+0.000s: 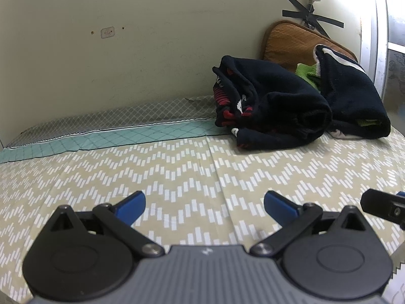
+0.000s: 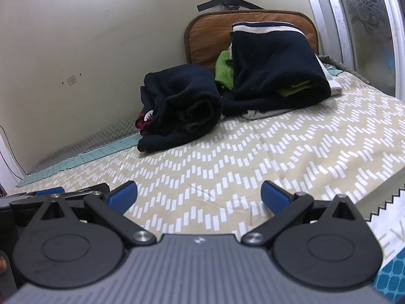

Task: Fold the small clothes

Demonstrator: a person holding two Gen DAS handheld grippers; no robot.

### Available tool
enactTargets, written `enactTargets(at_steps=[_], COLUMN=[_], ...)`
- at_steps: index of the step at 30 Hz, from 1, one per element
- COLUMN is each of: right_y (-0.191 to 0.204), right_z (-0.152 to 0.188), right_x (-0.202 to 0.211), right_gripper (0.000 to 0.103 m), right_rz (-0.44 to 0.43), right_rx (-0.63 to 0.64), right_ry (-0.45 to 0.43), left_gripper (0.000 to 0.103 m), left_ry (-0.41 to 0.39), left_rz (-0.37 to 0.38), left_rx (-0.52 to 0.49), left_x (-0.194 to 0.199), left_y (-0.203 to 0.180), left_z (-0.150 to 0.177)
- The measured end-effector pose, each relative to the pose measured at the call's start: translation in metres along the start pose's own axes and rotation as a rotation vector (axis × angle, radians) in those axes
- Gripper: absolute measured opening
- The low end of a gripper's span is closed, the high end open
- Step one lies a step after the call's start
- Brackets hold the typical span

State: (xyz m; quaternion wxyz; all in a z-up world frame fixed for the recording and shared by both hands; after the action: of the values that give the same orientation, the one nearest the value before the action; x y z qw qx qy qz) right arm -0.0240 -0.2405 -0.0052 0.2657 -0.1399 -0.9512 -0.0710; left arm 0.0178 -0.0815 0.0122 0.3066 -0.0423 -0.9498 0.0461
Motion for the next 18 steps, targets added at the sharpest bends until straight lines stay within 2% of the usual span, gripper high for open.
enactTargets(at_steps=[18], right_y=[-0.0006], right_z=[-0.0008], right_x=[0.0008], right_gripper=[0.103], right_rz=[-0.006], right_rx=[-0.002], right_ry=[-0.004], left_gripper=[0.103], left_ry=[0.003], left_rz=[-0.001], left_rx=[0.002], left_x=[0.0001], left_y=[-0.0001], left_z=[0.0])
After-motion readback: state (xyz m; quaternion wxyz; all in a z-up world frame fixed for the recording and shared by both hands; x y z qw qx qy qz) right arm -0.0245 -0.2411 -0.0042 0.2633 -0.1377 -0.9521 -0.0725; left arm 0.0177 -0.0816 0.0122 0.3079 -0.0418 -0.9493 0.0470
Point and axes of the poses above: each gripper's, at about its wrist camera, not at the fingertips, and x roughly against the way its jaws point, y to its left, z to its underside, the point moved 3 cm from there along -x, roughly the way its jaws point, and after that the axes turned 13 degrees about x, right-handed, at the moved point
